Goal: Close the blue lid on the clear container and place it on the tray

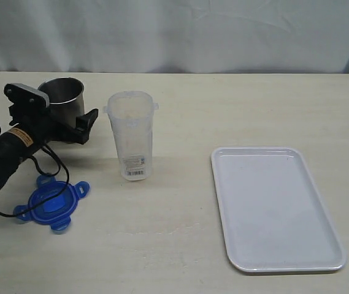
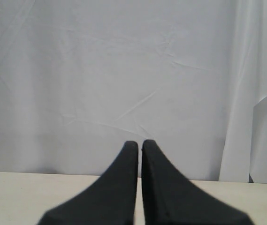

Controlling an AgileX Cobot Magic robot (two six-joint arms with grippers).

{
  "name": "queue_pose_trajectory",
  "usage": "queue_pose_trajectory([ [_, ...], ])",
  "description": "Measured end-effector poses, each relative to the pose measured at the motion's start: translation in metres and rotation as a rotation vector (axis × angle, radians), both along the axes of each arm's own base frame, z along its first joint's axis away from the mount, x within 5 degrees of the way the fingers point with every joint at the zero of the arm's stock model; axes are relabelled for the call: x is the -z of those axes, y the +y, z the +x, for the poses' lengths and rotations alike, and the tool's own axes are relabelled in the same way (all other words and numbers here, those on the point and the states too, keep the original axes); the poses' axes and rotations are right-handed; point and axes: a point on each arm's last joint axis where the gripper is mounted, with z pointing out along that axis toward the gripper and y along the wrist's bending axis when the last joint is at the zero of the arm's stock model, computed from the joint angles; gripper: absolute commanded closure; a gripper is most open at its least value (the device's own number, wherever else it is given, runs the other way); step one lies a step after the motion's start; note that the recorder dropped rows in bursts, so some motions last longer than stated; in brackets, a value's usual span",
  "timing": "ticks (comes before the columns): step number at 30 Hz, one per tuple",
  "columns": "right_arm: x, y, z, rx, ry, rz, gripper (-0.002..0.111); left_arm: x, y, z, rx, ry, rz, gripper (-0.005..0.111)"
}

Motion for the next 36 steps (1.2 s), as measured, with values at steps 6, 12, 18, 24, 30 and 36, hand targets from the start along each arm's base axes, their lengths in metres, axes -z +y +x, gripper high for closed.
queue_pose_trajectory([
  [6, 0.0, 0.0, 0.0, 0.0, 0.0, 0.0, 0.104, 0.001, 0.004, -0.004, -0.013, -0.006, -0.001, 0.002],
  [12, 0.0, 0.0, 0.0, 0.0, 0.0, 0.0, 0.104, 0.006, 0.021, -0.017, -0.064, 0.014, -0.014, 0.002],
  [18, 0.0, 0.0, 0.0, 0.0, 0.0, 0.0, 0.104, 0.014, 0.024, -0.033, -0.061, 0.063, -0.019, 0.002],
  [24, 0.0, 0.0, 0.0, 0.0, 0.0, 0.0, 0.104, 0.019, 0.021, -0.044, -0.018, 0.096, -0.017, 0.002],
  [30, 0.001, 0.0, 0.0, 0.001, 0.009, 0.0, 0.104, 0.019, 0.019, -0.062, -0.018, 0.144, -0.024, 0.002],
  [36, 0.001, 0.0, 0.0, 0.001, 0.016, 0.0, 0.104, -0.009, 0.023, -0.088, -0.047, 0.131, -0.024, 0.002],
])
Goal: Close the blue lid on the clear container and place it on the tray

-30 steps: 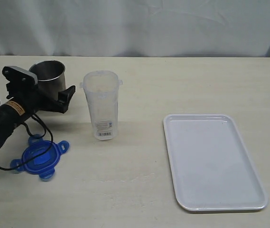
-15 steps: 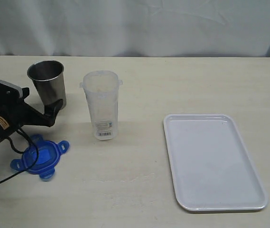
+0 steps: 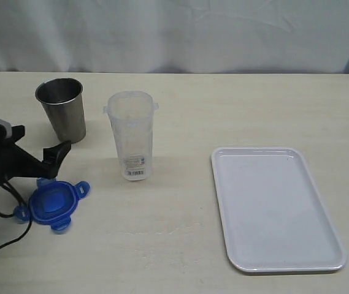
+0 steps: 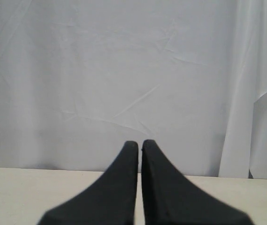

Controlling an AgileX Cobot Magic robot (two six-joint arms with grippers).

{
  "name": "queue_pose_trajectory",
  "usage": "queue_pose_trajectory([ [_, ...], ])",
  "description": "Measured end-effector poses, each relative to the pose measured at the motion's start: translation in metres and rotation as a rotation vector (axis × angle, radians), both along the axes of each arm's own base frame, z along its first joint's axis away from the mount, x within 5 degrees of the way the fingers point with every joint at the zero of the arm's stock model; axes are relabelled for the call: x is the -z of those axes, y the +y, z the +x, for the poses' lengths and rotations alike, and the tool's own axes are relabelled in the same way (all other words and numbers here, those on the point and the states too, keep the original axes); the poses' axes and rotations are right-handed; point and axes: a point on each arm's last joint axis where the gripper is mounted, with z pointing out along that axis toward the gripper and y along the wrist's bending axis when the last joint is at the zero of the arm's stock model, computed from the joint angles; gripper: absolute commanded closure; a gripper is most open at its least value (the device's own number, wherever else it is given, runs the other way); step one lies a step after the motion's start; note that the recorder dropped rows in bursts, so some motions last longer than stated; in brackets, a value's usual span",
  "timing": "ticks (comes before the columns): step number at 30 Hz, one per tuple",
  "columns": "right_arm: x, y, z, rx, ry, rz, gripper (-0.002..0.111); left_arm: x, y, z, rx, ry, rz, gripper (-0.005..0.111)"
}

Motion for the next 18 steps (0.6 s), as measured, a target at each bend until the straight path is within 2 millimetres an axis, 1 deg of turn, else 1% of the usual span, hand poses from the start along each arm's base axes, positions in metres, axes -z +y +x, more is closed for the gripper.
queue_pose_trajectory([
  [4, 0.0, 0.0, 0.0, 0.0, 0.002, 0.0, 0.104, -0.014, 0.0, -0.021, -0.015, 0.004, -0.001, 0.002],
  [7, 0.0, 0.0, 0.0, 0.0, 0.004, 0.0, 0.104, -0.02, -0.006, -0.036, 0.016, 0.015, -0.004, 0.002],
  [10, 0.0, 0.0, 0.0, 0.0, 0.004, 0.0, 0.104, -0.03, -0.017, -0.052, 0.124, 0.009, 0.004, 0.002],
  [14, 0.001, 0.0, 0.0, 0.0, 0.006, 0.0, 0.104, -0.045, -0.037, -0.075, 0.329, -0.011, -0.015, 0.002],
  [18, 0.001, 0.0, 0.0, 0.0, 0.006, 0.0, 0.104, -0.061, -0.051, -0.09, 0.505, -0.052, -0.003, 0.002],
])
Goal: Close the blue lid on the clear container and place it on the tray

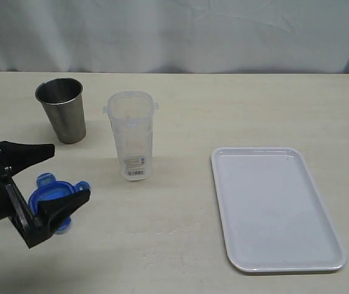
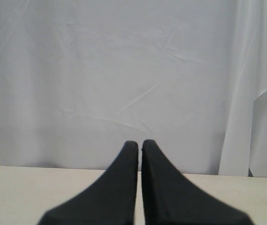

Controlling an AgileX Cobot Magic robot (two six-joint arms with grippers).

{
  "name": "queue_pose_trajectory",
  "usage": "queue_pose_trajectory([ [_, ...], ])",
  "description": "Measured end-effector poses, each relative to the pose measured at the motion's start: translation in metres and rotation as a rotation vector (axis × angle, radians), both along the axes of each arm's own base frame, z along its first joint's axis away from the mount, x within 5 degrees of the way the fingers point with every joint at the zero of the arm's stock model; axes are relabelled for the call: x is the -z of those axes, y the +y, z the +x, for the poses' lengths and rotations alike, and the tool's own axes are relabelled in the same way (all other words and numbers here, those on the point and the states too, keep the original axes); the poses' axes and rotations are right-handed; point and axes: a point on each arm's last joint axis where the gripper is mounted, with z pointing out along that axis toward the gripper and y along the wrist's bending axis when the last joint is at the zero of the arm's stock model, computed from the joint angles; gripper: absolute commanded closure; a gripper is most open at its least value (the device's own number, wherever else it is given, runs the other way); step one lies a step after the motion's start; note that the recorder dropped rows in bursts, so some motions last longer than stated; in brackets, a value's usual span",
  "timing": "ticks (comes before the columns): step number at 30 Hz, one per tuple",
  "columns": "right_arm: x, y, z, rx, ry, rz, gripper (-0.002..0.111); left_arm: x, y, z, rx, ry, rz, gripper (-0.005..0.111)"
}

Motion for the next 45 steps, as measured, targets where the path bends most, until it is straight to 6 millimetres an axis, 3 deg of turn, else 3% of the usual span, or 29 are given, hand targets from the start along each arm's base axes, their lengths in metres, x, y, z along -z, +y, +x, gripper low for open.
queue_pose_trajectory([
  [3, 0.0, 0.0, 0.0, 0.0, 0.0, 0.0, 0.104, -0.01, 0.002, -0.001, -0.041, 0.014, -0.027, 0.002],
  [9, 0.0, 0.0, 0.0, 0.0, 0.0, 0.0, 0.104, -0.01, 0.029, 0.006, -0.443, 0.29, -0.075, 0.002],
  [12, 0.0, 0.0, 0.0, 0.0, 0.0, 0.0, 0.104, -0.009, 0.048, 0.009, -0.707, 0.574, -0.097, 0.002],
  [14, 0.0, 0.0, 0.0, 0.0, 0.0, 0.0, 0.104, -0.012, 0.059, 0.016, -0.826, 0.665, -0.085, 0.002],
  [18, 0.0, 0.0, 0.0, 0.0, 0.0, 0.0, 0.104, -0.027, 0.064, 0.032, -0.874, 0.667, -0.132, 0.002],
  [25, 0.0, 0.0, 0.0, 0.0, 0.0, 0.0, 0.104, -0.025, 0.072, 0.03, -0.958, 0.684, -0.085, 0.002],
  [28, 0.0, 0.0, 0.0, 0.0, 0.0, 0.0, 0.104, -0.025, 0.072, 0.03, -0.963, 0.685, -0.08, 0.014],
  [33, 0.0, 0.0, 0.0, 0.0, 0.0, 0.0, 0.104, -0.025, 0.072, 0.03, -0.961, 0.685, -0.088, 0.067],
  [35, 0.0, 0.0, 0.0, 0.0, 0.0, 0.0, 0.104, -0.026, 0.068, 0.031, -0.916, 0.677, -0.097, 0.078],
  [40, 0.0, 0.0, 0.0, 0.0, 0.0, 0.0, 0.104, -0.031, 0.051, 0.035, -0.698, 0.647, -0.133, 0.09],
  [45, 0.0, 0.0, 0.0, 0.0, 0.0, 0.0, 0.104, -0.025, 0.045, 0.027, -0.632, 0.704, -0.102, 0.09],
])
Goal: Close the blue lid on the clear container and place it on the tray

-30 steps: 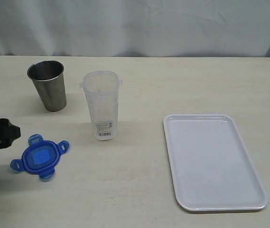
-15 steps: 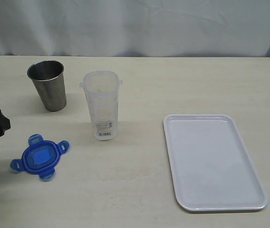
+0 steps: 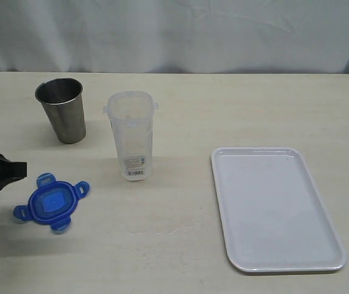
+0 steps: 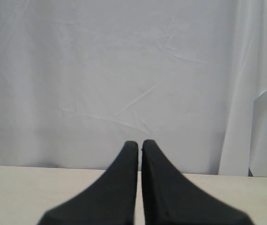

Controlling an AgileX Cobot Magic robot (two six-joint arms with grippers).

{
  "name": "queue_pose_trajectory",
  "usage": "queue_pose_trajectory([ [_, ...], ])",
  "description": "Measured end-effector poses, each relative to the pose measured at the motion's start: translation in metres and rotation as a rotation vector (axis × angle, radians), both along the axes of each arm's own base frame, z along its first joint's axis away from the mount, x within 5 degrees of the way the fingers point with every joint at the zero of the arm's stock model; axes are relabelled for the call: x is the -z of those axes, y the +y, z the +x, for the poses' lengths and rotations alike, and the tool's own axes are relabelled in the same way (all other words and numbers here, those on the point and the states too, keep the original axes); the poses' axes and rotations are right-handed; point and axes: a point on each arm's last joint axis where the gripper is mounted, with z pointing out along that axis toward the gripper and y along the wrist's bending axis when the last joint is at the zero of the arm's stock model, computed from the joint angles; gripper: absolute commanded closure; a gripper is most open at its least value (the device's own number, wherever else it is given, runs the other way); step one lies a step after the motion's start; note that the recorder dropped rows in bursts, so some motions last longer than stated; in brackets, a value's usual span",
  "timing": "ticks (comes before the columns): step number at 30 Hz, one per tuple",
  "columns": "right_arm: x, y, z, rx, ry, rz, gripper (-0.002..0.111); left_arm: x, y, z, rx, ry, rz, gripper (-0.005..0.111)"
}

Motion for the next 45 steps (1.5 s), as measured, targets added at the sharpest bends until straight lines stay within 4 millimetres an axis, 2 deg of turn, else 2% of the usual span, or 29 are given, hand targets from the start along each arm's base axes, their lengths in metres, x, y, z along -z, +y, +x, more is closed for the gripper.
queue_pose_trajectory([
  [9, 0.0, 0.0, 0.0, 0.0, 0.004, 0.0, 0.104, 0.02, -0.004, -0.024, -0.037, 0.121, -0.038, 0.09],
  [12, 0.002, 0.0, 0.0, 0.001, 0.018, 0.0, 0.104, 0.022, -0.004, -0.026, -0.076, 0.128, -0.061, 0.084],
  [19, 0.002, 0.0, 0.0, 0.002, 0.024, 0.001, 0.104, 0.017, -0.01, -0.023, -0.191, 0.12, -0.248, 0.065],
  [23, 0.002, 0.0, 0.0, 0.002, 0.024, 0.001, 0.104, 0.016, -0.01, -0.022, -0.132, 0.165, -0.203, 0.055],
  [27, 0.002, 0.0, 0.0, 0.002, 0.025, 0.001, 0.104, 0.012, -0.007, -0.017, -0.139, 0.165, -0.193, 0.057],
  [29, 0.002, 0.0, 0.0, 0.002, 0.026, 0.001, 0.104, 0.006, -0.005, -0.009, -0.131, 0.132, -0.175, 0.063],
  [31, 0.002, 0.0, 0.0, 0.002, 0.026, 0.001, 0.104, -0.008, 0.002, 0.005, -0.13, 0.056, -0.109, 0.068],
  [34, 0.002, 0.0, 0.0, 0.002, 0.027, 0.001, 0.104, -0.038, 0.017, 0.025, -0.17, -0.085, 0.033, 0.069],
  [38, 0.002, 0.0, 0.0, 0.002, 0.027, 0.001, 0.104, -0.065, 0.044, 0.036, -0.247, -0.202, 0.361, 0.062],
  [42, 0.002, 0.0, 0.0, 0.002, 0.027, 0.001, 0.104, -0.08, 0.073, 0.033, -0.363, -0.148, 0.712, 0.061],
  [45, 0.002, 0.0, 0.0, 0.002, 0.027, 0.001, 0.104, -0.086, 0.092, 0.035, -0.426, 0.055, 0.784, 0.061],
])
